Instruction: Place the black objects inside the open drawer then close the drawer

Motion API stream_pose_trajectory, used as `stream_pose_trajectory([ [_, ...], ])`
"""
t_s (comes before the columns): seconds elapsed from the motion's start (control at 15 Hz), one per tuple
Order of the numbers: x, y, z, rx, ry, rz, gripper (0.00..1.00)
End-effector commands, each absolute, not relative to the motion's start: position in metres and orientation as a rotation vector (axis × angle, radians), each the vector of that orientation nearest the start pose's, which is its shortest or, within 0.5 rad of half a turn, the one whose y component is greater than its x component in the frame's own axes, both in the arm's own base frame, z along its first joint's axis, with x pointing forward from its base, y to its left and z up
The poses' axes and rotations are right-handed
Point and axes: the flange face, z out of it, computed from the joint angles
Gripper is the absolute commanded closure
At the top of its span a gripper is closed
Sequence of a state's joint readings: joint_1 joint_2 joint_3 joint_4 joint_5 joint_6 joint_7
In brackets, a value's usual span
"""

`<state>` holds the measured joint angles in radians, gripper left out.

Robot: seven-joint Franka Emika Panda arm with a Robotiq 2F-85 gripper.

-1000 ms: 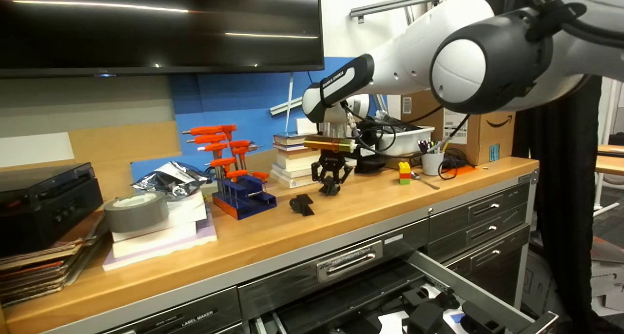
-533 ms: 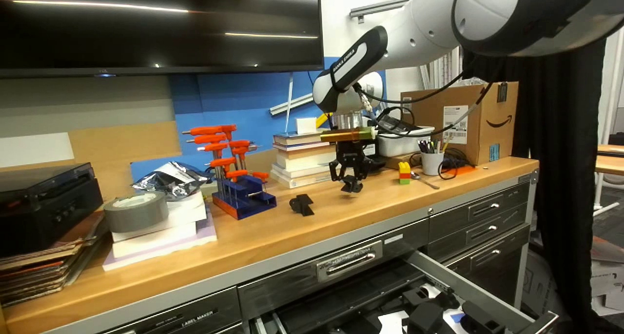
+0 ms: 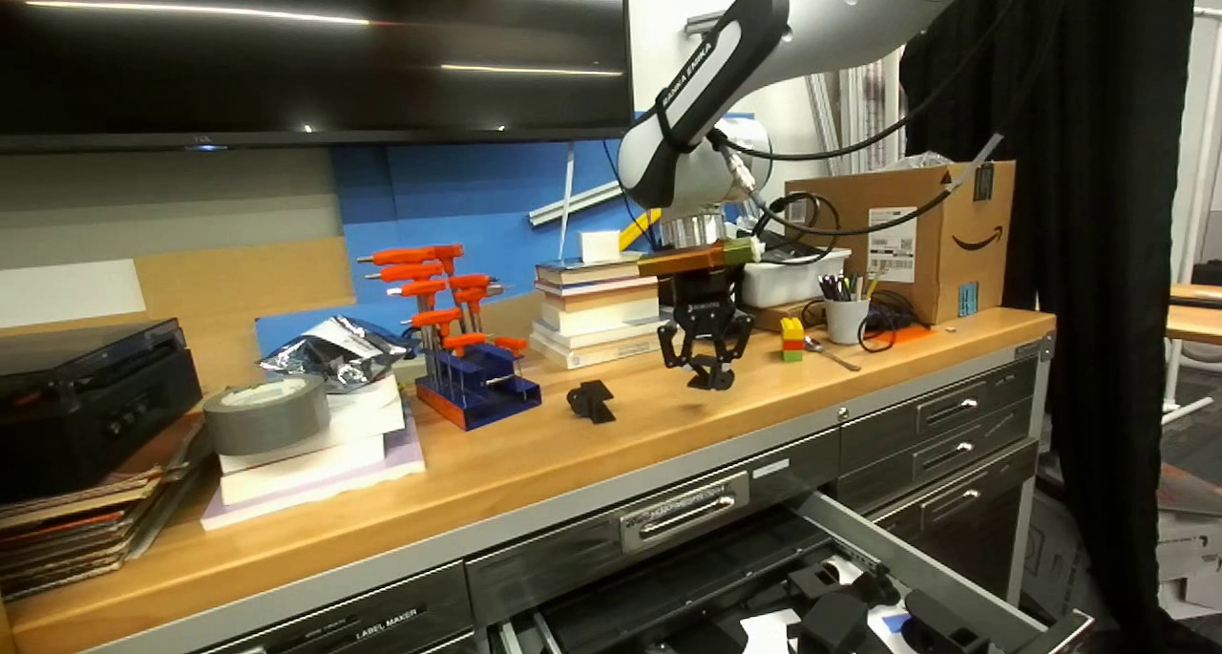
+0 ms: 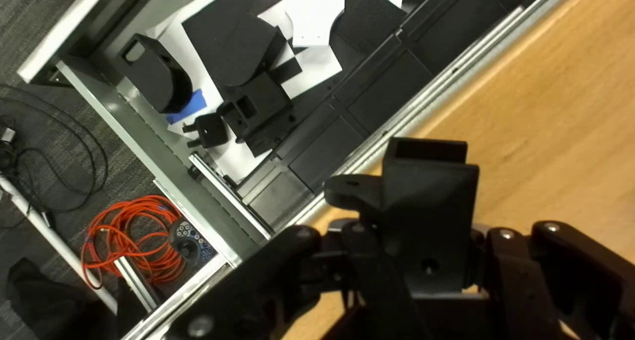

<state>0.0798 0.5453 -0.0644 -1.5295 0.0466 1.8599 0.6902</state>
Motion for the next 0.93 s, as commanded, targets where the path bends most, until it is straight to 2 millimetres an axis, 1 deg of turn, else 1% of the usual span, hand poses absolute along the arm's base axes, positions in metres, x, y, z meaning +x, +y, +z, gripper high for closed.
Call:
stream_pose_trajectory([
  [0.0, 0.622, 0.029, 0.336, -3.017, 1.157, 0.290, 0.86],
  [0.27, 0.573, 0.034, 0.324, -3.005, 1.301, 0.302, 0.86],
  [0.47, 0.532, 0.035, 0.306, -2.996, 1.420, 0.293, 0.86],
  [0.73, 0.472, 0.035, 0.268, -2.988, 1.538, 0.264, 0.86],
  [0.87, 0.438, 0.036, 0.243, -2.978, 1.566, 0.265, 0.86],
])
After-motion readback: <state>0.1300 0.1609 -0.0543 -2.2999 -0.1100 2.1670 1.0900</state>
